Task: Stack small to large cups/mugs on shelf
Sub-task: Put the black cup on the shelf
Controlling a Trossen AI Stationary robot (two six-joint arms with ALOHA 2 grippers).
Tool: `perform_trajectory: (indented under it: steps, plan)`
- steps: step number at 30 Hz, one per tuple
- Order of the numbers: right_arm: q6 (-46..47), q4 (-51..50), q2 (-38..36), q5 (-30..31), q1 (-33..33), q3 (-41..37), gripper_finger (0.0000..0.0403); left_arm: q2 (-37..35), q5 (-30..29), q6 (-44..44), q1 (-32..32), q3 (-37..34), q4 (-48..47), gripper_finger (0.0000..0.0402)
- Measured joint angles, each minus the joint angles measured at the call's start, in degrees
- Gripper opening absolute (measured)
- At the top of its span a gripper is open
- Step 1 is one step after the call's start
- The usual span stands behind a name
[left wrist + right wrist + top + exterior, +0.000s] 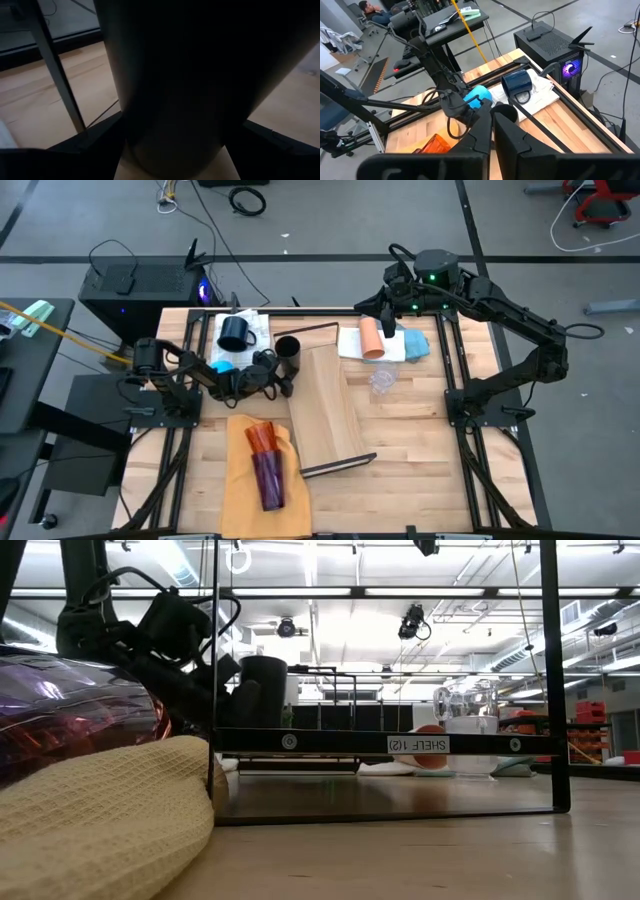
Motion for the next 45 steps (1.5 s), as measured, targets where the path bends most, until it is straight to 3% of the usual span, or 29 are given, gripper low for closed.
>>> perform_trajectory:
  steps: [12,27,45]
  plan:
    - [0.0,0.0,0.0,0.0,0.0,0.0,0.0024,0.0,0.3,0.0,0.2,0.0,0.2,0.0318]
    - [0.0,0.0,0.0,0.0,0.0,0.0,0.0024,0.0,0.2,0.0,0.2,0.0,3.6,0.0385]
    - [-0.1,0.0,0.0,0.0,0.0,0.0,0.0024,-0.2,1.0,0.0,0.4,0.1,-1.8,0.0387]
